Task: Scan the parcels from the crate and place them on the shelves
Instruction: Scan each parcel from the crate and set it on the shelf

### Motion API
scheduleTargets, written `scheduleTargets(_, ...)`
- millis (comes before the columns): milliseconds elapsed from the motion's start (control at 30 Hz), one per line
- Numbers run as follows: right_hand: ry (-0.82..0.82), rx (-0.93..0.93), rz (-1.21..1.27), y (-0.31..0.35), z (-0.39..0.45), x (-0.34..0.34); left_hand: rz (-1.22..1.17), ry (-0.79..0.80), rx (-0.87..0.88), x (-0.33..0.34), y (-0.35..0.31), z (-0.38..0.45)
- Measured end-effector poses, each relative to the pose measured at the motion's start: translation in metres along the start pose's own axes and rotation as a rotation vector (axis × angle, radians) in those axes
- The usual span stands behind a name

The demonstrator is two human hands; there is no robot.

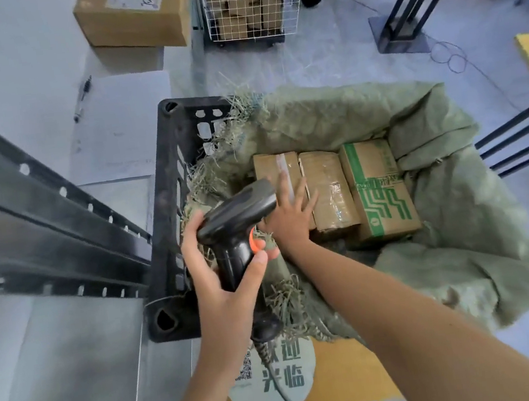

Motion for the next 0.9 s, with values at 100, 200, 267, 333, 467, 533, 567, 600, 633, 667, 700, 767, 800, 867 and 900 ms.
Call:
scheduleTargets(100, -0.01, -0.003, 0.036, -0.001, -0.003, -0.001, 0.008, 0.015, -0.006, 0.0, 0.001, -0.001)
scheduleTargets(200, 0.005, -0.008, 0.055, -0.002, -0.002, -0.002, -0.012, 0.039, 0.005, 0.004, -0.001, -0.003)
scheduleTargets(267, 0.028, -0.016, 0.051, -0.003, -0.001, -0.001, -0.016, 0.041, -0.01, 0.005, 0.0, -0.003)
scheduleTargets(333, 0.045, -0.014, 0.051, -0.004, 0.001, 0.002, -0.023, 0.034, -0.014, 0.006, 0.0, -0.003)
scheduleTargets(467, 0.079, -0.029, -0.01, -0.005, 0.005, 0.005, -0.049, 0.026, 0.019, 0.008, -0.004, -0.001)
scheduleTargets(533, 0.097, -0.029, -0.01, -0.005, 0.004, 0.002, -0.041, 0.02, 0.004, 0.008, -0.002, 0.0)
scheduleTargets(567, 0.106, -0.028, -0.009, -0.005, 0.003, 0.0, -0.026, 0.011, -0.008, 0.007, -0.001, 0.0)
scheduleTargets(600, 0.109, -0.029, -0.017, -0.005, 0.003, 0.0, -0.005, -0.005, -0.015, 0.006, -0.001, 0.0)
scheduleTargets(633, 0.107, -0.036, -0.024, -0.006, 0.004, -0.002, 0.012, -0.027, -0.012, 0.004, -0.002, 0.0)
scheduleTargets(667, 0.109, -0.045, -0.012, -0.005, 0.004, -0.004, 0.02, -0.052, -0.003, 0.002, -0.005, -0.001)
scheduleTargets(700, 0.112, -0.053, 0.017, -0.005, 0.004, -0.008, 0.019, -0.081, 0.01, 0.001, -0.008, -0.002)
scheduleTargets(767, 0.101, -0.071, 0.064, -0.005, 0.002, -0.022, 0.012, -0.15, 0.054, -0.002, -0.017, -0.009)
scheduleTargets(800, 0.087, -0.087, 0.076, -0.005, -0.001, -0.03, 0.016, -0.188, 0.077, -0.004, -0.022, -0.016)
scheduleTargets(867, 0.059, -0.121, 0.091, -0.008, -0.012, -0.047, 0.031, -0.251, 0.123, -0.007, -0.031, -0.035)
scheduleTargets(900, 0.041, -0.138, 0.11, -0.01, -0.019, -0.057, 0.042, -0.277, 0.151, -0.008, -0.037, -0.046)
Point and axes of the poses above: each hand's wrist, its own z-axis towards the middle knuckle, its own x-axis out of the palm, y = z × x, the point moved 6 cm from there along z, towards the middle knuckle, and after that the axes turned 1 degree about x, right-handed, at the moved point
